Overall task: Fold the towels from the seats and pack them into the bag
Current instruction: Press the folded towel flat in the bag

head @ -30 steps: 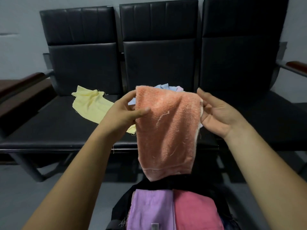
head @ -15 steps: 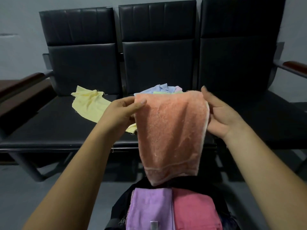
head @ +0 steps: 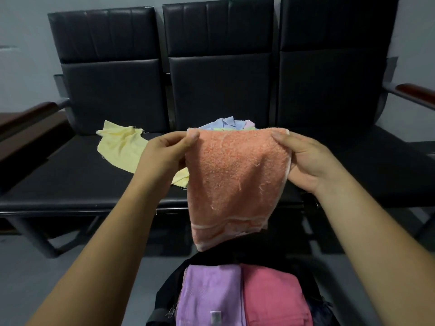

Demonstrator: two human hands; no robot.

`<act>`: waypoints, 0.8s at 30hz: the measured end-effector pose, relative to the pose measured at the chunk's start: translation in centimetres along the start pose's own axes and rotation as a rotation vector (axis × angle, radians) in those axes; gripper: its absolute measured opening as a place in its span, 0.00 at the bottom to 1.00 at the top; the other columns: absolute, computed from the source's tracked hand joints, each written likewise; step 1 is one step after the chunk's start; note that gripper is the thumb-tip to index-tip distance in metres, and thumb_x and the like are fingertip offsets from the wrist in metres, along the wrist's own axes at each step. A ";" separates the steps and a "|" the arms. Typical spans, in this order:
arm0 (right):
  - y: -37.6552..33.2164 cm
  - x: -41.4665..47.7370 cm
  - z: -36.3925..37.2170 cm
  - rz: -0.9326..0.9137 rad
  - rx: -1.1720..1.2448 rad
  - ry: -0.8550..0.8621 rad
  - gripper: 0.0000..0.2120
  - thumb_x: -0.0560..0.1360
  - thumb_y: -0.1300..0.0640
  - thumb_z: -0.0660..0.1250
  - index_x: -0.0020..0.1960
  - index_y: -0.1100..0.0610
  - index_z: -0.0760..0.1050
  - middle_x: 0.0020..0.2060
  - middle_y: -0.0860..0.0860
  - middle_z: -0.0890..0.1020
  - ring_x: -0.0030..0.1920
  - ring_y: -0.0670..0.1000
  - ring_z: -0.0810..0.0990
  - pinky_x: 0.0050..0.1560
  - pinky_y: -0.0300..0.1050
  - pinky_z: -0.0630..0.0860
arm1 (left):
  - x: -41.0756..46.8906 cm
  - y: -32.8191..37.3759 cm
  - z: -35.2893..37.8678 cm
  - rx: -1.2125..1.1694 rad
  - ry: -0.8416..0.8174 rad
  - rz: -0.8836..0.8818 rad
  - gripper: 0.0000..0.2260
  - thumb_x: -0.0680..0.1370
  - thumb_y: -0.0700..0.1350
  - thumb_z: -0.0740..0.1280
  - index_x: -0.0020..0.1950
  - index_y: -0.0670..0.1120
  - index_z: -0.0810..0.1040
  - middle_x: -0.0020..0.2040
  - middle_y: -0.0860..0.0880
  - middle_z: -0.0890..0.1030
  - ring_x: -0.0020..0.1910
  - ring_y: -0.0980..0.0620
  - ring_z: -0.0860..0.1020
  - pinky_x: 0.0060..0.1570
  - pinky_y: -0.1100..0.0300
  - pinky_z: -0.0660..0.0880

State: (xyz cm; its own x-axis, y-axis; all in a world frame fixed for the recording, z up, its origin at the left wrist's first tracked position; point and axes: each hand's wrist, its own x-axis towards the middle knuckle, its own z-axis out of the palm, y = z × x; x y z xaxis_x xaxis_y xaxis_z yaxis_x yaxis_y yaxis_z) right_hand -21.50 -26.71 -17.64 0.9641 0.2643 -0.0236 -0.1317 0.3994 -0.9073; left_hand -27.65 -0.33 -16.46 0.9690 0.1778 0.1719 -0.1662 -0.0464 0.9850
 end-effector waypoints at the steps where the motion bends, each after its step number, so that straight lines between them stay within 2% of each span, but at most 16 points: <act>1: -0.2 -0.1 0.0 0.013 0.046 -0.036 0.16 0.73 0.57 0.73 0.59 0.62 0.82 0.51 0.55 0.86 0.52 0.51 0.85 0.51 0.45 0.82 | 0.0 -0.1 0.0 -0.037 -0.048 0.008 0.14 0.75 0.46 0.72 0.58 0.42 0.83 0.54 0.41 0.85 0.55 0.46 0.83 0.56 0.53 0.81; 4: -0.6 -0.3 -0.3 0.031 0.037 -0.085 0.16 0.72 0.59 0.72 0.59 0.64 0.81 0.49 0.56 0.86 0.50 0.51 0.84 0.52 0.45 0.82 | 0.1 -0.6 -0.2 -0.038 -0.091 0.057 0.18 0.73 0.40 0.73 0.62 0.39 0.81 0.55 0.42 0.85 0.57 0.46 0.84 0.58 0.54 0.80; 7: -0.3 -0.3 -0.5 0.002 -0.048 0.003 0.18 0.72 0.62 0.73 0.61 0.67 0.81 0.53 0.62 0.85 0.52 0.56 0.85 0.51 0.48 0.82 | 0.1 -0.8 0.0 0.040 -0.009 0.104 0.12 0.74 0.37 0.73 0.57 0.38 0.83 0.52 0.43 0.86 0.55 0.46 0.84 0.59 0.54 0.80; 10: 0.0 -0.4 -0.5 -0.116 -0.185 0.107 0.11 0.73 0.62 0.74 0.55 0.61 0.84 0.50 0.58 0.87 0.51 0.55 0.86 0.45 0.47 0.82 | 0.1 -1.1 0.1 0.076 0.030 0.134 0.08 0.75 0.38 0.74 0.53 0.42 0.85 0.51 0.44 0.86 0.55 0.47 0.84 0.57 0.58 0.79; 12: -0.1 -0.7 -0.4 -0.229 -0.309 0.136 0.07 0.74 0.61 0.75 0.52 0.57 0.85 0.46 0.53 0.87 0.46 0.52 0.87 0.39 0.42 0.81 | 0.2 -1.2 0.1 0.086 0.073 0.161 0.06 0.75 0.42 0.75 0.51 0.49 0.86 0.52 0.45 0.86 0.56 0.46 0.82 0.61 0.52 0.77; 14: 0.0 -0.9 -0.3 -0.294 -0.320 0.125 0.08 0.74 0.60 0.75 0.53 0.57 0.84 0.46 0.53 0.87 0.46 0.53 0.87 0.41 0.44 0.82 | 0.0 -1.1 0.2 0.101 0.079 0.208 0.06 0.76 0.44 0.74 0.52 0.51 0.85 0.52 0.49 0.86 0.58 0.49 0.82 0.64 0.47 0.76; 17: 0.0 -1.2 0.0 -0.349 -0.285 0.074 0.12 0.75 0.60 0.73 0.58 0.59 0.82 0.52 0.56 0.86 0.53 0.56 0.85 0.53 0.53 0.82 | -0.5 -0.8 0.6 0.037 0.018 0.219 0.08 0.80 0.42 0.69 0.58 0.50 0.81 0.50 0.49 0.86 0.54 0.48 0.83 0.61 0.45 0.78; 20: 0.1 -1.8 0.7 -0.345 -0.369 -0.085 0.23 0.72 0.58 0.75 0.66 0.53 0.76 0.58 0.52 0.84 0.58 0.53 0.84 0.57 0.53 0.82 | -0.8 -0.4 0.9 0.073 -0.065 0.230 0.12 0.82 0.46 0.67 0.64 0.54 0.78 0.50 0.47 0.86 0.52 0.45 0.84 0.56 0.42 0.80; 22: 0.7 -2.0 1.3 -0.273 -0.442 -0.168 0.34 0.68 0.59 0.79 0.69 0.47 0.69 0.60 0.49 0.81 0.61 0.50 0.82 0.58 0.50 0.81 | -1.1 -0.1 1.1 0.085 -0.136 0.217 0.14 0.82 0.46 0.66 0.67 0.58 0.76 0.50 0.48 0.86 0.51 0.48 0.84 0.51 0.50 0.82; 24: 1.9 -1.9 2.0 -0.217 -0.461 -0.176 0.38 0.66 0.61 0.81 0.71 0.46 0.67 0.62 0.49 0.81 0.62 0.49 0.81 0.60 0.50 0.80 | -1.5 0.2 1.5 0.086 -0.197 0.222 0.16 0.81 0.46 0.66 0.68 0.56 0.75 0.50 0.49 0.86 0.49 0.50 0.85 0.46 0.55 0.82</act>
State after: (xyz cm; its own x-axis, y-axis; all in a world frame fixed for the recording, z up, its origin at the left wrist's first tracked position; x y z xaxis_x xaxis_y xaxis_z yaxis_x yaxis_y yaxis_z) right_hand -24.05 -24.71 -18.49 0.8994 0.3778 0.2200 0.2196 0.0448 -0.9746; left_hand -28.86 -2.10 -16.57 0.9288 -0.0393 0.3685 -0.3701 -0.1473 0.9172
